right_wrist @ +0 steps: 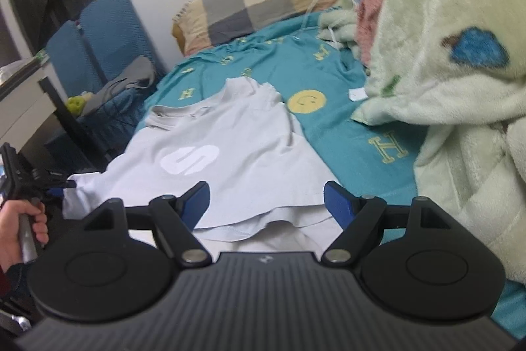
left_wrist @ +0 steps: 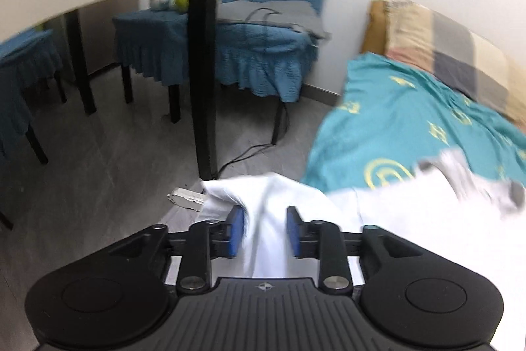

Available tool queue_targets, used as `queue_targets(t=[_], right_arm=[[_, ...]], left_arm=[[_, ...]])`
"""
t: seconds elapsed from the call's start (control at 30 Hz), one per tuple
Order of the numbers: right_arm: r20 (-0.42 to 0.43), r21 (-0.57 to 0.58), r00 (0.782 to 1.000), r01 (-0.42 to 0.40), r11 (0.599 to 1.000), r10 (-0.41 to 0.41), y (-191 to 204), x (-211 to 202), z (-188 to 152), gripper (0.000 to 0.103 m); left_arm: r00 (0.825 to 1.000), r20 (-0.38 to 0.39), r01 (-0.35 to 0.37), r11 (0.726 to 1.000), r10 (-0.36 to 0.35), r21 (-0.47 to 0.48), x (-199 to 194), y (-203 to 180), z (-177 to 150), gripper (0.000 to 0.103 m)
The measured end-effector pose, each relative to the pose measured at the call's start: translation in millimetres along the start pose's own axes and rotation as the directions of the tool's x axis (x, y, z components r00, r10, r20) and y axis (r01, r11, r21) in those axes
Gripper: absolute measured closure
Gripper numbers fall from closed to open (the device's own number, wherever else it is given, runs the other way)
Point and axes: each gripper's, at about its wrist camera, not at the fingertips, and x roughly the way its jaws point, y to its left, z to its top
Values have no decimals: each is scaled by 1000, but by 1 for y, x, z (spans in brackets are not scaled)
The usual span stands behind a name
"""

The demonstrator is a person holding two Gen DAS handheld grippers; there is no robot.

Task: Fold clothes

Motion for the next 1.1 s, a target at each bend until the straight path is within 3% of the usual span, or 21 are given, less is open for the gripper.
queue_targets(t=[0.13, 0.23, 0.3, 0.4, 0.5, 0.63, 0.8, 0.9, 1.1], right_arm=[[27, -70, 999, -16, 997, 18, 12, -13, -3, 25], [51, -110, 998, -34, 993, 39, 19, -27, -7, 25], [64, -133, 997, -45, 990, 53, 21, -37, -9, 25], [73, -149, 994, -66, 987, 78, 23, -51, -11, 25], [85, -153, 993, -72, 986, 85, 21, -64, -13, 25], [94, -131, 992, -73, 989, 85, 14, -77, -13, 25], [94, -106, 992, -71, 992, 81, 8, -77, -12, 25], [82, -102, 993, -81, 992, 89, 8, -70, -13, 25], [92, -176, 988, -108, 978, 126, 19, -53, -17, 27]], left_arm=[[998, 32, 55, 996, -57, 70, -61, -14, -19, 48], [991, 75, 101, 987, -111, 123, -119, -34, -38, 35], [983, 105, 134, 978, -152, 161, -159, -52, -57, 20], [968, 148, 173, 965, -204, 200, -212, -76, -88, 15], [961, 155, 186, 952, -227, 243, -239, -108, -117, 9], [954, 128, 236, 943, -270, 236, -263, -132, -155, 5], [951, 57, 279, 921, -304, 271, -260, -138, -194, 4], [956, 47, 266, 921, -291, 284, -257, -133, -198, 4], [955, 59, 276, 942, -292, 193, -237, -113, -181, 4]])
